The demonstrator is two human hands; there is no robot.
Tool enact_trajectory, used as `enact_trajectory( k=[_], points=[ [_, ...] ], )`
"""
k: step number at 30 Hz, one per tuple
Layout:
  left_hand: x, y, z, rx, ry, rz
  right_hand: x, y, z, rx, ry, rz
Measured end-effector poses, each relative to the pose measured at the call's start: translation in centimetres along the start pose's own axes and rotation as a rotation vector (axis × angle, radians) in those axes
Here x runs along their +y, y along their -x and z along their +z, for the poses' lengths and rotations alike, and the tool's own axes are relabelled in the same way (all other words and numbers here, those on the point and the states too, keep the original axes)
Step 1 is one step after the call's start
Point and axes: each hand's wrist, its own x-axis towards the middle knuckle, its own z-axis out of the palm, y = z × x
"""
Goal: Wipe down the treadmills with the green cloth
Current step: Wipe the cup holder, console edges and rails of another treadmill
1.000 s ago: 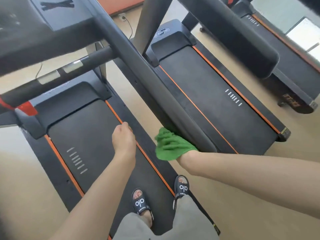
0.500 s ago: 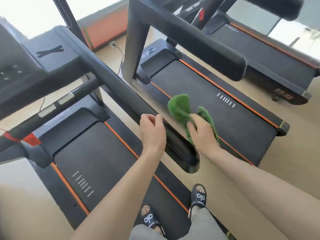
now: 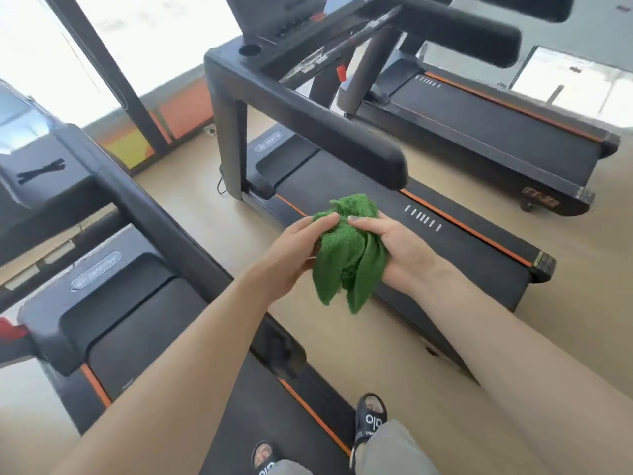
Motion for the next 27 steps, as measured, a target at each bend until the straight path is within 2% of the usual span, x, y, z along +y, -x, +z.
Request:
enact_trajectory(
  k=[6, 10, 12, 14, 17, 19, 22, 24, 26, 27],
  points=[
    [2.2, -2.2, 3.6, 0.201, 0.038, 0.033, -5.0, -0.5, -3.3, 0.063, 0.192, -0.051],
    [3.6, -3.6, 4.7, 0.306, -0.078, 0.009, -8.0, -1.3, -3.6, 0.134, 0.212, -0.057],
    [4.3, -4.6, 4.6, 0.302, -0.083, -0.019, -9.2, -2.5, -4.0, 0.206, 0.237, -0.072],
    [5.0, -5.3, 4.1, 0.213, -0.076, -0.037, -10.1, -3.8, -4.3, 0.290, 0.250, -0.082],
    [5.4, -6.7, 3.5, 0.124, -0.224, -0.030, -11.1, -5.3, -4.9, 0.310, 0.104, -0.057],
    [5.3, -8.2, 3.3, 0.184, -0.373, 0.022, -11.5, -5.8, -5.1, 0.280, 0.056, -0.023],
    [5.9, -10.3, 2.8, 0.258, -0.558, 0.116, -12.2, -6.7, -5.1, 0.196, 0.166, 0.065],
    [6.0, -11.7, 1.7, 0.297, -0.684, 0.163, -12.7, -7.7, -5.4, 0.218, 0.220, 0.081],
    [6.2, -13.2, 0.7, 0.342, -0.638, 0.162, -13.3, -8.8, -5.6, 0.272, 0.277, 0.049],
    [6.4, -13.8, 0.4, 0.361, -0.522, 0.139, -13.6, -9.5, -5.8, 0.303, 0.328, 0.007]
  ],
)
